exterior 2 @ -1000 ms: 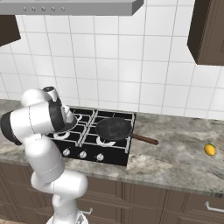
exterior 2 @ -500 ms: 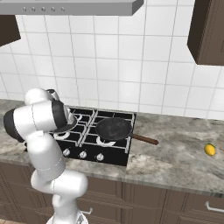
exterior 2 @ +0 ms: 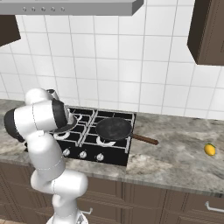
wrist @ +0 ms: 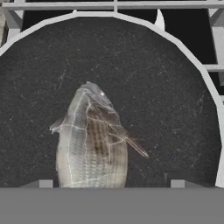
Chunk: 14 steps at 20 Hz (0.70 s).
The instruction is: Place both pans onto different burners. Then place the lemon and the fish on different pans.
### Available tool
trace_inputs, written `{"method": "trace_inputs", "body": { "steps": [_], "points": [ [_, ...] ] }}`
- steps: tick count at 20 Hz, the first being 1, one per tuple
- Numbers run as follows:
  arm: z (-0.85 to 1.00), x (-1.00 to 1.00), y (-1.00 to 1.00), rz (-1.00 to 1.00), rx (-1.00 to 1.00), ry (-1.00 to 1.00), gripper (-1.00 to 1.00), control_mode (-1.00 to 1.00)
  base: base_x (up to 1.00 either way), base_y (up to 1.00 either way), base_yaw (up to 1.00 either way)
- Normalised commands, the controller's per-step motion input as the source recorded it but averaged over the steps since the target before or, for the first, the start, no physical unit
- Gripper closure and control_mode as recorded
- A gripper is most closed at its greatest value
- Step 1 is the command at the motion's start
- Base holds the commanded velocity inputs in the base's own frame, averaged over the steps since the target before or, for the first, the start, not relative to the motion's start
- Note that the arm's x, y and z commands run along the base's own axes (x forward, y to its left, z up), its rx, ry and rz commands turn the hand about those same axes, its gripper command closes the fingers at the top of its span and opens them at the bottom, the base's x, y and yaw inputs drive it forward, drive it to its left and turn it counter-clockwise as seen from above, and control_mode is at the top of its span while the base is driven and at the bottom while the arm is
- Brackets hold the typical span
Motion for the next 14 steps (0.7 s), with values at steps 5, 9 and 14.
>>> {"method": "trace_inputs", "body": {
  "steps": [5, 9, 14],
  "points": [
    [0.29, 0.00, -0.14, 0.00, 0.00, -0.03, -1.00, -1.00, 0.00, 0.00, 0.00],
    [0.59, -0.04, -0.29, 0.00, 0.00, 0.00, -1.00, -1.00, 0.00, 0.00, 0.00],
    [0.39, -0.23, -0.66, 0.00, 0.00, 0.00, -1.00, -1.00, 0.00, 0.00, 0.00]
  ]
}}
